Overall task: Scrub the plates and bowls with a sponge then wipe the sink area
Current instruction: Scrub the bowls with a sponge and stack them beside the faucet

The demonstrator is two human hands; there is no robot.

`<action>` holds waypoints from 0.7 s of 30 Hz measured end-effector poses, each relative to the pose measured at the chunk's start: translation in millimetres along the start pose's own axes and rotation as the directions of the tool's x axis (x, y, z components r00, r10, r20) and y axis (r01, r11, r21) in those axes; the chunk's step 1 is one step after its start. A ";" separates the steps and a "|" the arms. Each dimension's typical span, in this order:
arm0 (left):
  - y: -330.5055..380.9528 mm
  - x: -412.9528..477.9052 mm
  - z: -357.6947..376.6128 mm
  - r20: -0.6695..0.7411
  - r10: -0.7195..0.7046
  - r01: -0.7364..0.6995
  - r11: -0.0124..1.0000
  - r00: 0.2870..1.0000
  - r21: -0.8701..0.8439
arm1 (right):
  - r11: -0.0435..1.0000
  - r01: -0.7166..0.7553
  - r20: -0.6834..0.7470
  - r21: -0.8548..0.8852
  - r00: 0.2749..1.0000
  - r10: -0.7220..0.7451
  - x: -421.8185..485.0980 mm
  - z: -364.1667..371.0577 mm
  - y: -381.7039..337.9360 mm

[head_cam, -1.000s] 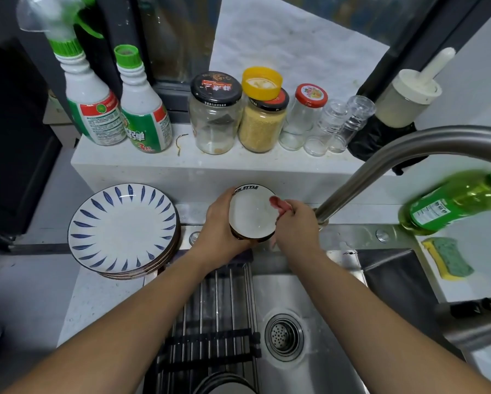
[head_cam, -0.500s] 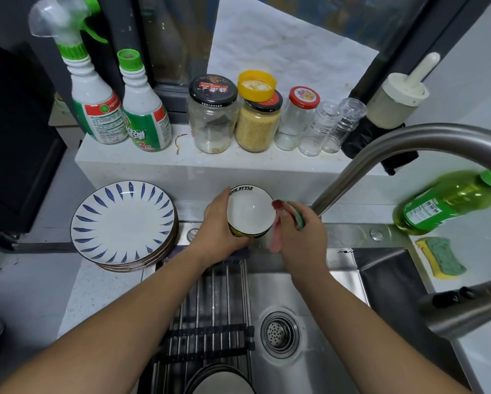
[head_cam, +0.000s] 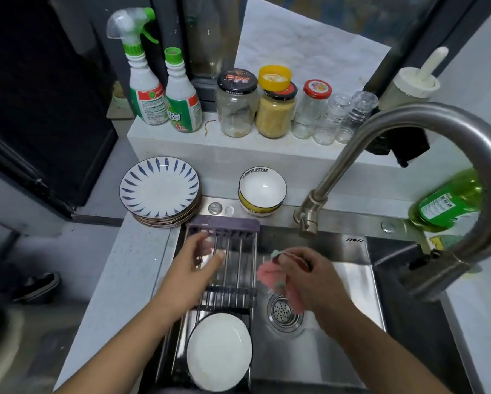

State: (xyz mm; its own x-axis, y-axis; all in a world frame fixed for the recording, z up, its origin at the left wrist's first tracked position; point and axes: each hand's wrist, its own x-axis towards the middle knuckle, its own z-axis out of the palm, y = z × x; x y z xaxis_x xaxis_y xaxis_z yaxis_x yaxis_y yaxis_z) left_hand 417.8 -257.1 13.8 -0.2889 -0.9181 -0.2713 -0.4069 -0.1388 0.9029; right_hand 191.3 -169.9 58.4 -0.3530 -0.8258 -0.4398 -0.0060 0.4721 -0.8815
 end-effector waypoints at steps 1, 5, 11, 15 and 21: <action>-5.7 -22.1 -1.3 0.008 -0.041 0.041 0.999 0.999 -0.021 | 0.999 -0.036 0.019 -0.002 0.999 0.036 -10.7 3.6 13.6; -30.5 -99.6 1.3 0.043 -0.156 0.158 0.987 0.987 -0.035 | 0.996 -0.067 0.052 -0.063 0.996 0.070 -39.3 17.4 56.4; -39.9 -159.2 16.4 0.150 -0.143 0.131 0.988 0.978 0.085 | 0.999 -0.010 0.043 -0.032 0.999 0.012 -64.7 39.6 71.4; -54.6 -163.5 21.1 0.145 -0.097 0.082 0.991 0.985 0.104 | 0.998 -0.001 0.072 -0.064 0.997 0.006 -67.3 53.9 86.1; -63.6 -157.6 27.2 0.026 -0.057 0.056 0.998 0.998 0.038 | 0.996 0.005 0.013 -0.087 1.000 -0.004 -70.9 60.9 87.8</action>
State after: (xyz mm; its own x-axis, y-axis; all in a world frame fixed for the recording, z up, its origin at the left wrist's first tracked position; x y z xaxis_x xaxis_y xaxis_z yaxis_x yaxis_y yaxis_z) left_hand 465.7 -93.5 -9.9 -0.2880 -0.8986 -0.3310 -0.4552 -0.1757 0.8729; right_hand 272.8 -88.7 1.8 -0.3411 -0.8314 -0.4386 -0.0892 0.4931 -0.8654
